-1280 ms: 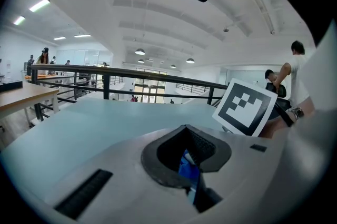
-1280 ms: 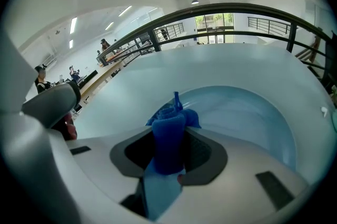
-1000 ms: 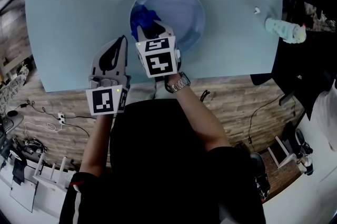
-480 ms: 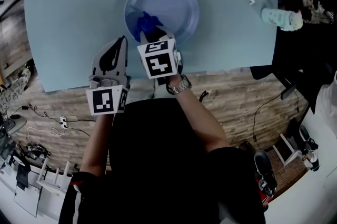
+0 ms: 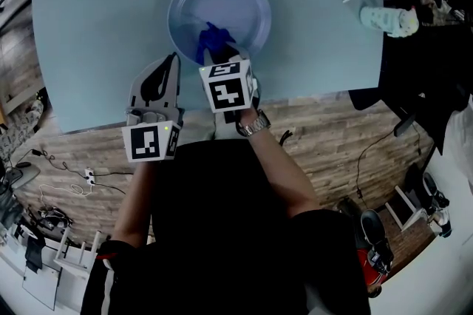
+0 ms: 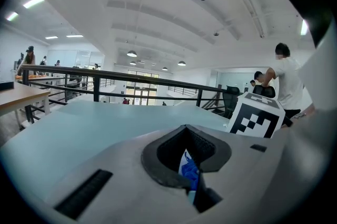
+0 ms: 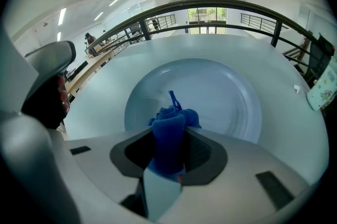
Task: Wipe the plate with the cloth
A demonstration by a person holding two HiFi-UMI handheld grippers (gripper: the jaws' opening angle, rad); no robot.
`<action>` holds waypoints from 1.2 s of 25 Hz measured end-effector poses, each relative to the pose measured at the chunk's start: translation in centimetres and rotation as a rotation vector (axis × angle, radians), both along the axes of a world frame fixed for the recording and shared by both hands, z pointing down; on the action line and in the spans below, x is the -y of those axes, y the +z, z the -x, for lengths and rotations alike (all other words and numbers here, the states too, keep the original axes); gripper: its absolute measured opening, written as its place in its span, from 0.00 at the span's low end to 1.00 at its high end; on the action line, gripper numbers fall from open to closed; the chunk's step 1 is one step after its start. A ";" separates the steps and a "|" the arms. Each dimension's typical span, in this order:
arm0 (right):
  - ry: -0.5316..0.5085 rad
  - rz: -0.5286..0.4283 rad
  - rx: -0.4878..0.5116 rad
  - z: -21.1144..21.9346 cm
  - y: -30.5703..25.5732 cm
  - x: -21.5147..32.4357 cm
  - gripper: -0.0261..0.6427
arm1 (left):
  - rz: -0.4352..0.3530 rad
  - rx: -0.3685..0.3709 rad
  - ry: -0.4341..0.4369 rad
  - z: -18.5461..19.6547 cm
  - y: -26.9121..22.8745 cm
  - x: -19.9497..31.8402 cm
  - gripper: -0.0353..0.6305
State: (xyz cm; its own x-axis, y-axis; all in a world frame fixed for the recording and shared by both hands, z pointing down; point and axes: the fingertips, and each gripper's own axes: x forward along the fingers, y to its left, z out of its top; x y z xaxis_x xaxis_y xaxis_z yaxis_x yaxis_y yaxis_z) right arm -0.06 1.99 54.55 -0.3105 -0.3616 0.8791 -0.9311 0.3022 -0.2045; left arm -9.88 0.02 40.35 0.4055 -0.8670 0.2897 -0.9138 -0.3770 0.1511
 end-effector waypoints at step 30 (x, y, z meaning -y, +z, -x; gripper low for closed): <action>-0.036 0.006 -0.059 -7.5 -0.1 1.4 0.22 | 0.025 0.022 -0.016 -5.8 -0.6 1.9 0.06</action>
